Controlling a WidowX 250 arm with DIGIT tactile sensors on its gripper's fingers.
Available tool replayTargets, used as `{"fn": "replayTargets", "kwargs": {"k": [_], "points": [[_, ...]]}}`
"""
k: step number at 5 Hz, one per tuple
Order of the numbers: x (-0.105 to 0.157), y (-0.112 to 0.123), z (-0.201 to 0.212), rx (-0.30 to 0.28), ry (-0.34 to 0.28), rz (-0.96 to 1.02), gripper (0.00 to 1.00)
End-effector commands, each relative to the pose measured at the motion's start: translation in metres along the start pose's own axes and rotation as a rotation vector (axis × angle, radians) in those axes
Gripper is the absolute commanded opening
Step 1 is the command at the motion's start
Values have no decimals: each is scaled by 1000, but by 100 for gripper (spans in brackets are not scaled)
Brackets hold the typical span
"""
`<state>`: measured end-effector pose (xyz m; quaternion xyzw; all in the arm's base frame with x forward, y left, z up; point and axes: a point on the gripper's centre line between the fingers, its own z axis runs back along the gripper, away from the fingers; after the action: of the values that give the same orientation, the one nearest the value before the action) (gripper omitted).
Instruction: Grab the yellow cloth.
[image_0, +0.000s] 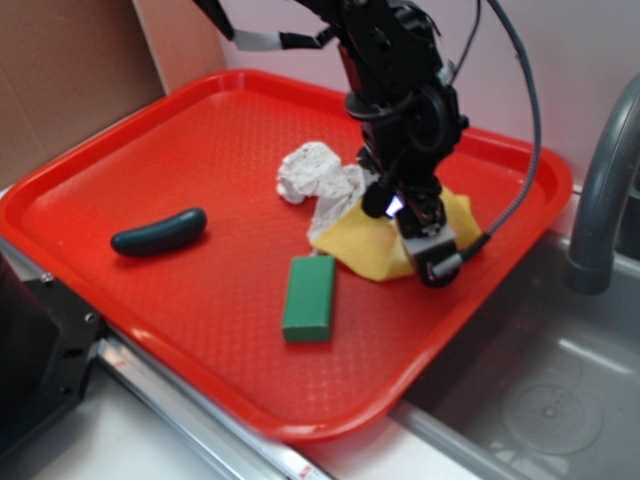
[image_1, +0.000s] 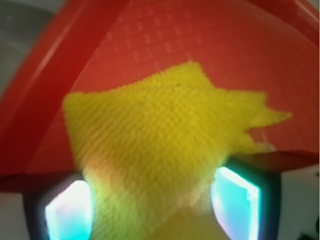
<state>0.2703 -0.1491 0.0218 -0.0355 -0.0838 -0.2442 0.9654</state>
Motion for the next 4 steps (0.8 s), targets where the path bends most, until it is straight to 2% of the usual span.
{"fn": "replayTargets", "kwargs": {"k": [1, 3, 4], "points": [[9, -3, -8, 68, -37, 46, 0], [4, 17, 7, 87, 9, 186, 0], [-1, 39, 45, 103, 19, 321, 0]]}}
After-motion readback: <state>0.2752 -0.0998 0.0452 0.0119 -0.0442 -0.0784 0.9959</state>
